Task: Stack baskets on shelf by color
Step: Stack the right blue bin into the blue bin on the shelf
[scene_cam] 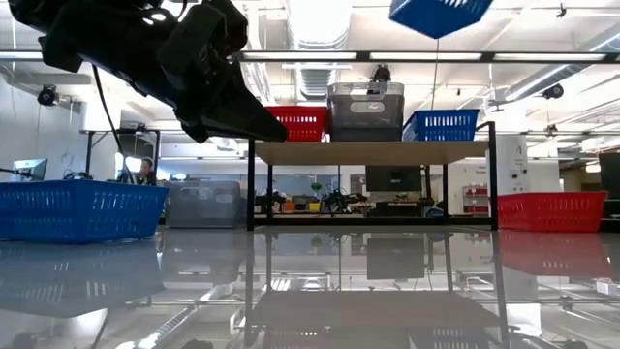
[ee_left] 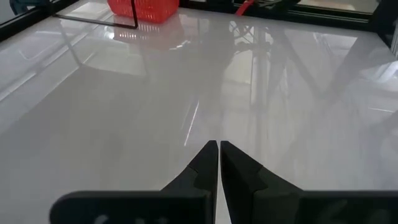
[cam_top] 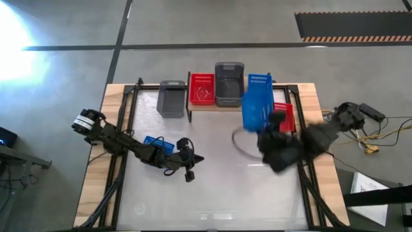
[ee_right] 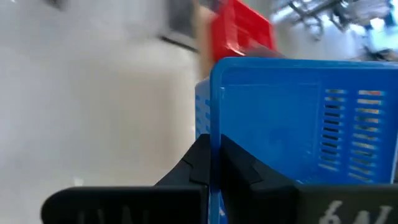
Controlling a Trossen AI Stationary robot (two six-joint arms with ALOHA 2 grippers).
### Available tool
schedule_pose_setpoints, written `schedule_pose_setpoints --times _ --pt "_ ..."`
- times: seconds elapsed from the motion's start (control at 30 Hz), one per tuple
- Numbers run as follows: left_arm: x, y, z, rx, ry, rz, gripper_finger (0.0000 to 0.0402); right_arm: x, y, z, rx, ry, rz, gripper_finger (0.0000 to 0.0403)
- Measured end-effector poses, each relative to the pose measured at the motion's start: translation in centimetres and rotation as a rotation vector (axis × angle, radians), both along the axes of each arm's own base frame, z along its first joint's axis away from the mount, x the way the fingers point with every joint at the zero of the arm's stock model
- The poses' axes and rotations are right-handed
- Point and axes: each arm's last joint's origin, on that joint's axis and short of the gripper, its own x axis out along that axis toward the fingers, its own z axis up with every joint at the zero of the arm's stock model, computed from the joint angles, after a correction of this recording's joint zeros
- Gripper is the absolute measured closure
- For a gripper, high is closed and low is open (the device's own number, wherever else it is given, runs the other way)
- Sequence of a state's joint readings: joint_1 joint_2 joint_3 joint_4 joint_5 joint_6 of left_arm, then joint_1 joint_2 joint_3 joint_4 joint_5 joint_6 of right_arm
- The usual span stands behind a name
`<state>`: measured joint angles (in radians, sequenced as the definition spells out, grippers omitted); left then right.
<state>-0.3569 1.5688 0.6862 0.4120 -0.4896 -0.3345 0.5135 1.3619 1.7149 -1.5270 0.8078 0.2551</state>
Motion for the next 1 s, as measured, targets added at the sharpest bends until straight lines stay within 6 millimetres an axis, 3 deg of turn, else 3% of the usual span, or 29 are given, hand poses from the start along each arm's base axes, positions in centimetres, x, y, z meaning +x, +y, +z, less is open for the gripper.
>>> schedule_pose_setpoints --times 0.2,0.33,0.43,0.6,0.77,1.0 --pt "0.0 0.0 0.0 0.0 0.001 0.0 0.0401 -0.4 -9.6 0.8 -0.081 0.17 -0.191 0.0394" --pt "0.0 0.0 0.0 0.0 0.001 0.0 0.0401 -1.0 -15.0 0.2 0.105 0.213 -0.265 0.0394" --pt "0.0 0.0 0.0 0.0 0.001 0.0 0.0401 -0.7 -17.8 -0.9 0.206 0.191 -0.235 0.0394" --pt "0.0 0.0 0.0 0.001 0.002 0.0 0.0401 0.5 -19.8 -2.8 0.215 0.207 -0.167 0.0394" --pt "0.0 0.0 0.0 0.0 0.002 0.0 0.0401 1.3 -20.1 -4.0 0.228 0.267 -0.151 0.0394" --pt "0.0 0.0 0.0 -0.001 0.002 -0.001 0.0401 1.2 -20.1 -4.2 0.247 0.274 -0.19 0.0394"
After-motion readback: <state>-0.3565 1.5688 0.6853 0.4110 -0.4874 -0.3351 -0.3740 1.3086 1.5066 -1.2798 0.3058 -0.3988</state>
